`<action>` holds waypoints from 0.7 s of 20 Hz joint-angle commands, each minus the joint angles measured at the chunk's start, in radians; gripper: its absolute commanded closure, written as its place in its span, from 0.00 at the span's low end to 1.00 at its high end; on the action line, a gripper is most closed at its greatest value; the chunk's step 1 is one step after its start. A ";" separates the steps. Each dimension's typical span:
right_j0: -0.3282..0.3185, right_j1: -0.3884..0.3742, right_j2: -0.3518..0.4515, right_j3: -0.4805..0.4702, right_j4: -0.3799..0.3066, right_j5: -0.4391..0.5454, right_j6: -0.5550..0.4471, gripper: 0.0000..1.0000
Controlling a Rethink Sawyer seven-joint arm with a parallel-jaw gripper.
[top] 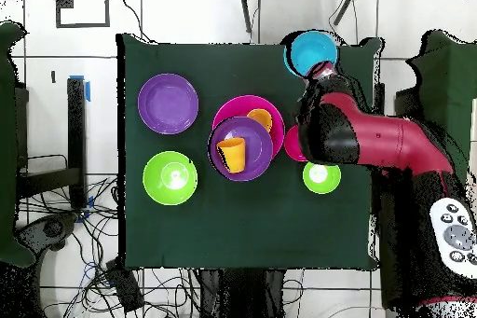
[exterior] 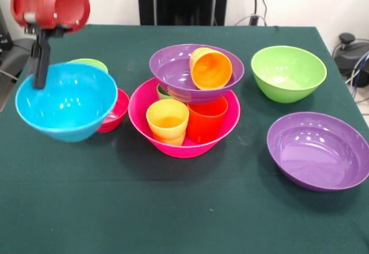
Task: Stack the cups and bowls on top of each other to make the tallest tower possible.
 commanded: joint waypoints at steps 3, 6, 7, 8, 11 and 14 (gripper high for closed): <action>0.104 0.101 0.069 0.026 -0.088 -0.081 -0.032 1.00; 0.148 0.113 0.004 -0.007 -0.094 -0.108 -0.010 1.00; 0.149 0.126 -0.002 -0.023 -0.100 -0.116 -0.016 1.00; 0.118 0.134 0.035 -0.028 -0.113 -0.103 -0.044 1.00; 0.039 0.154 0.126 -0.042 -0.147 -0.066 -0.118 1.00; 0.001 0.161 0.165 -0.055 -0.172 -0.049 -0.151 1.00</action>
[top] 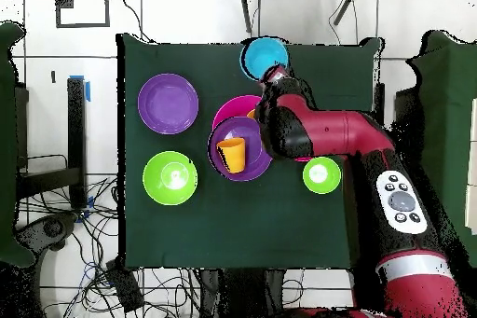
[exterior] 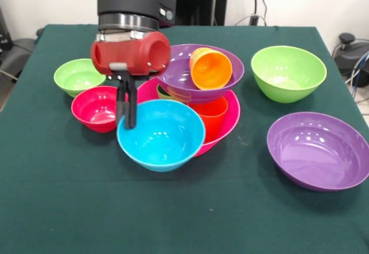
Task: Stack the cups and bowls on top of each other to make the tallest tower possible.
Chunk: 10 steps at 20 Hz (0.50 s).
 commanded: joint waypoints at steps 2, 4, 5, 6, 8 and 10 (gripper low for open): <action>-0.086 0.037 0.132 -0.058 -0.123 0.053 -0.171 1.00; -0.104 0.037 0.154 -0.066 -0.138 0.065 -0.185 1.00; -0.106 0.031 0.157 -0.070 -0.145 0.069 -0.187 1.00; -0.108 0.038 0.159 -0.078 -0.152 0.070 -0.187 1.00; -0.115 0.055 0.174 -0.086 -0.171 0.062 -0.185 1.00; -0.123 0.060 0.184 -0.089 -0.182 0.067 -0.189 1.00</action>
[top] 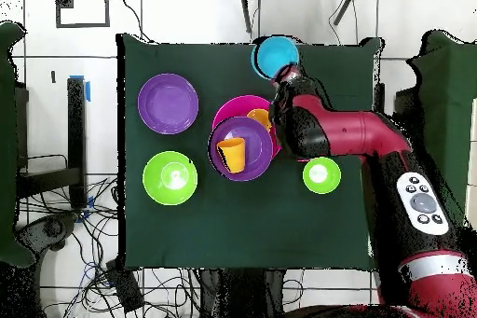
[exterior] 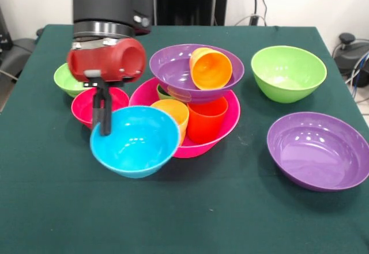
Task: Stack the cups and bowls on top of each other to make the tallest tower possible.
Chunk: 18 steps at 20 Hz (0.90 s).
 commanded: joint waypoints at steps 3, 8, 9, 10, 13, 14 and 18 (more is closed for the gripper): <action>-0.026 0.051 0.102 -0.076 -0.137 0.059 -0.178 1.00; -0.039 0.068 0.100 -0.070 -0.170 0.055 -0.166 1.00; -0.045 0.074 0.107 -0.072 -0.176 0.057 -0.171 1.00; -0.051 0.081 0.115 -0.074 -0.182 0.058 -0.176 1.00; -0.091 0.076 0.175 -0.066 -0.222 0.109 -0.249 0.00; -0.088 0.069 0.172 -0.068 -0.219 0.128 -0.257 0.00; -0.095 0.028 0.191 -0.059 -0.194 0.223 -0.310 0.00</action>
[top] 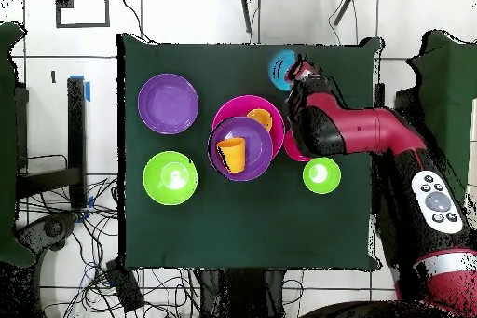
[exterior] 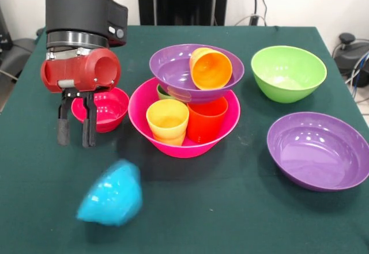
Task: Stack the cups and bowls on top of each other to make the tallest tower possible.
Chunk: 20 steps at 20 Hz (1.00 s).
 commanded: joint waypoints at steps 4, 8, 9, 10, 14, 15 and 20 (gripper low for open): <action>-0.030 -0.066 0.129 0.007 -0.012 0.361 -0.370 0.00; -0.022 -0.117 0.123 -0.034 0.055 0.636 -0.489 0.00; -0.014 -0.139 0.113 -0.042 0.072 0.702 -0.497 0.00; -0.006 -0.158 0.103 -0.045 0.077 0.727 -0.487 0.00; -0.007 -0.170 0.115 -0.037 0.096 0.765 -0.473 0.00; -0.006 -0.173 0.119 -0.038 0.103 0.778 -0.473 0.00; -0.002 -0.201 0.120 -0.022 0.121 0.823 -0.477 0.00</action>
